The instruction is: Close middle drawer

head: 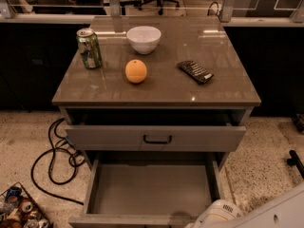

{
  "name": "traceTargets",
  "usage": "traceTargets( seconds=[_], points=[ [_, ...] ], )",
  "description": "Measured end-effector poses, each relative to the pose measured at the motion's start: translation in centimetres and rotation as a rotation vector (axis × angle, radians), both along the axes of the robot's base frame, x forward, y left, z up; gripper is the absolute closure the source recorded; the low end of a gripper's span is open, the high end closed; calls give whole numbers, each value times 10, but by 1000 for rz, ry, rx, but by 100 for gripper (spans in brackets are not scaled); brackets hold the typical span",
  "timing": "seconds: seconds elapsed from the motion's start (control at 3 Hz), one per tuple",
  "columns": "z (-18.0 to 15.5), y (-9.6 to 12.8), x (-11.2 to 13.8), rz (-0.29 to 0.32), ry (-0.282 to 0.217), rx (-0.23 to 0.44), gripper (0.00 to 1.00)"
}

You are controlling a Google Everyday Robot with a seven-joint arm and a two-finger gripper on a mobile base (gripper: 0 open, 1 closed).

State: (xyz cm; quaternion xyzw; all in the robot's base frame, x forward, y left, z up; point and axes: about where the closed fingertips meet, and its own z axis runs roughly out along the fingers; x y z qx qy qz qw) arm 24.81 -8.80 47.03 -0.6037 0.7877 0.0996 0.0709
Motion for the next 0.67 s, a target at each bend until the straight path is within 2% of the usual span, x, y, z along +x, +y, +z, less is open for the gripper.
traceTargets(
  seconds=[0.33, 0.67],
  points=[
    [-6, -4, 8, -5, 3, -37, 100],
    [-14, 4, 5, 13, 13, -56, 100]
  ],
)
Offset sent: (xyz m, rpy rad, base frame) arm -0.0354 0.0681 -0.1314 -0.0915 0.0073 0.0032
